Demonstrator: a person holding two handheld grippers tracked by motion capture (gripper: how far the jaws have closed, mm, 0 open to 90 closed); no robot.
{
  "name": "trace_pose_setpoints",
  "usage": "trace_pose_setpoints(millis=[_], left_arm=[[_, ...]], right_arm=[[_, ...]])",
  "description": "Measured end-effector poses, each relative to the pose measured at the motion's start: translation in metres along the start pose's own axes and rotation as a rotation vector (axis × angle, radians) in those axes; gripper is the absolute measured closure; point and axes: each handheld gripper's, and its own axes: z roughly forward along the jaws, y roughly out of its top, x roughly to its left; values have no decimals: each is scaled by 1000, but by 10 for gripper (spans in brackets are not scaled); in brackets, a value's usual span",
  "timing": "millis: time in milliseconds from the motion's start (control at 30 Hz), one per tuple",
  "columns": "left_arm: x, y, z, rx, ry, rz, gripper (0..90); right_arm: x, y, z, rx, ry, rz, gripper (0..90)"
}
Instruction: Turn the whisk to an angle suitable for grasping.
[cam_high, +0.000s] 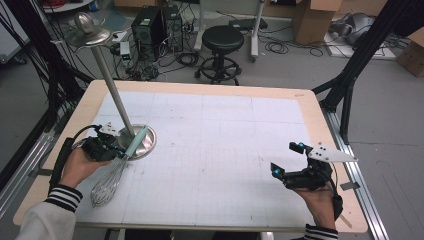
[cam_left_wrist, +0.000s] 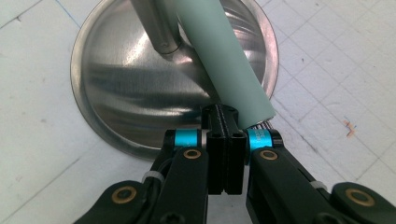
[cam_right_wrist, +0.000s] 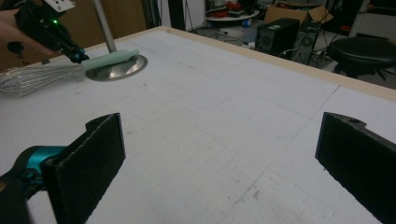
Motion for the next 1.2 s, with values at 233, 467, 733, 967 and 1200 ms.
trace_pose_setpoints(millis=[233,467,733,967,1200], left_arm=[[-4,6,3,9,-9,30,898],[-10,7,6,12,-29,64,898],[-13,9,3,8,-37,76,898],[-17,14,2,1,-44,94,898],[-18,14,-2,-10,-46,93,897]], right_arm=[[0,0,0,1,1,0,5],[-1,0,0,2,-2,3,5],[0,0,1,5,1,3,5],[0,0,0,7,0,4,5],[-1,0,0,1,-2,2,5]])
